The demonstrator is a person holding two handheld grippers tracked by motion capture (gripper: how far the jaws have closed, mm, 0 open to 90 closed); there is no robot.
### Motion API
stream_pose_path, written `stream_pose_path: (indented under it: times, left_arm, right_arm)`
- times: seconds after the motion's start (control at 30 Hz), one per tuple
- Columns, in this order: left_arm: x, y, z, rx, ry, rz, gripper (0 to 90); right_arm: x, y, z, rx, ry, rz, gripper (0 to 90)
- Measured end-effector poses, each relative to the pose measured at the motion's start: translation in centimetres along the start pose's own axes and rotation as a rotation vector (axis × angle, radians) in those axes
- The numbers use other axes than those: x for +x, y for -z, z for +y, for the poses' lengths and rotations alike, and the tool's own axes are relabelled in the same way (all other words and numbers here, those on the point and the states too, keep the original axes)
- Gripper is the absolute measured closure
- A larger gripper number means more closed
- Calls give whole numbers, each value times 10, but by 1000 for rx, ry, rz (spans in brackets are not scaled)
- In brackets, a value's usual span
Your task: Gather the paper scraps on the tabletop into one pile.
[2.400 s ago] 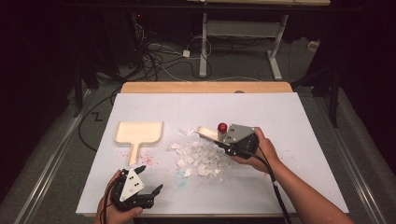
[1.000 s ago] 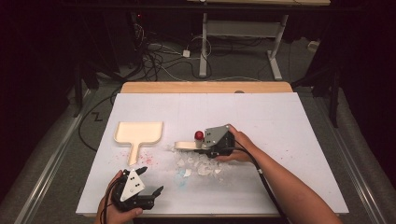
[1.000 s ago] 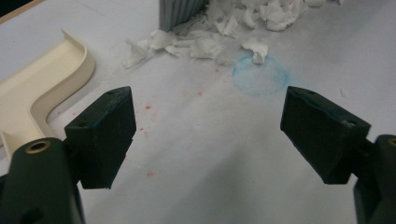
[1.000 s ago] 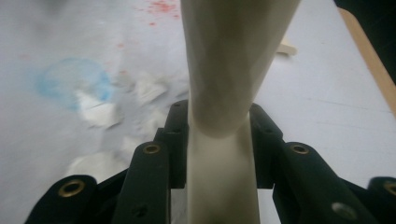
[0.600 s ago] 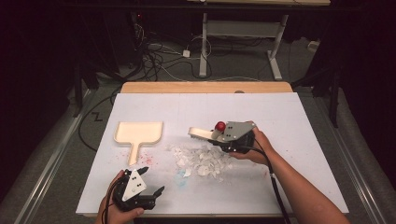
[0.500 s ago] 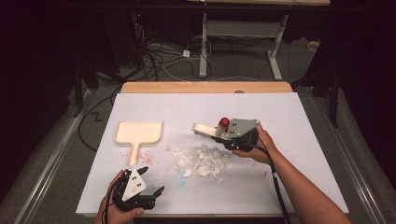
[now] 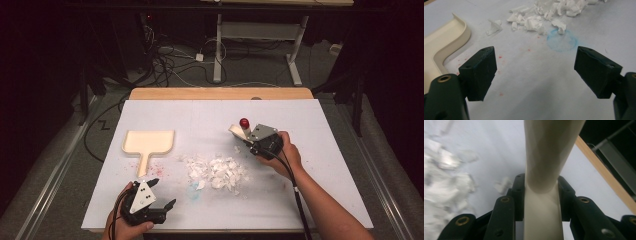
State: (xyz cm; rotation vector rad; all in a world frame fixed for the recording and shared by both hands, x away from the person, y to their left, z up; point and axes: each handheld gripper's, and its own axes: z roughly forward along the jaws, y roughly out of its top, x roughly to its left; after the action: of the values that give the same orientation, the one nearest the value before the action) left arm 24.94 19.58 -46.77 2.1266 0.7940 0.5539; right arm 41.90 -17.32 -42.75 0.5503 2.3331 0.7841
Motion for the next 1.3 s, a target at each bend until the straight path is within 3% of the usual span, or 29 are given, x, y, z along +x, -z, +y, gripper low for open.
stream_pose_path:
  times: [0.03, 0.07, 0.1, 0.17, 0.2, 0.23, 0.37, 0.43, 0.6, 0.67, 0.73, 0.77, 0.87, 0.9, 1.03, 1.07, 1.13, 1.17, 1.3]
  left_arm:
    - [1, 0, 0, 1, 6, -3, 175]
    - [1, 0, 0, 3, 8, -5, 175]
    - [1, 0, -1, 4, 10, -7, 175]
    - [1, 0, -1, 3, 10, -7, 175]
    - [2, 0, -1, 0, 10, -11, 175]
    - [2, 0, 0, -6, 21, -21, 175]
    - [5, 2, -1, -18, 58, -30, 175]
    - [6, 2, -1, -21, 65, -32, 175]
    - [6, 2, -1, -22, 62, -28, 175]
    - [6, 2, 0, -18, 58, -24, 175]
    - [6, 2, 0, -17, 56, -24, 175]
    - [6, 2, 0, -17, 52, -21, 175]
    - [7, 1, 0, -18, 60, -18, 175]
    - [7, 1, 0, -18, 64, -16, 175]
    - [8, 0, 0, 6, 82, 9, 176]
    - [9, 0, -1, 6, 87, 7, 179]
    - [10, 0, -2, 6, 97, 13, 179]
    - [11, 1, -2, 3, 104, 12, 179]
    - [12, 2, -3, 2, 111, 14, 179]
  right_arm:
    - [4, 1, 1, 9, 6, -2, 675]
    - [12, 2, 1, 15, 41, -21, 675]
    - [22, 5, 1, 0, 42, 19, 674]
    - [36, 10, 2, -12, 63, 30, 673]
    - [36, 10, 2, -12, 63, 30, 673]
    - [49, 17, 5, -32, 72, 65, 673]
    - [63, 25, 10, -42, 81, 107, 674]
    - [72, 32, 13, -50, 105, 104, 675]
    - [64, 37, 16, -72, 97, 99, 676]
    - [52, 38, 23, -111, 103, 96, 676]
    - [48, 36, 25, -124, 99, 101, 676]
    - [42, 30, 31, -156, 110, 122, 676]
    - [38, 21, 40, -177, 130, 133, 676]
    - [37, 9, 51, -192, 153, 160, 676]
    - [40, -7, 66, -203, 181, 195, 676]
    - [45, -17, 76, -208, 208, 216, 676]
    - [48, -20, 80, -206, 218, 226, 676]
    - [55, -27, 90, -202, 256, 238, 676]
    - [67, -37, 108, -195, 295, 254, 676]
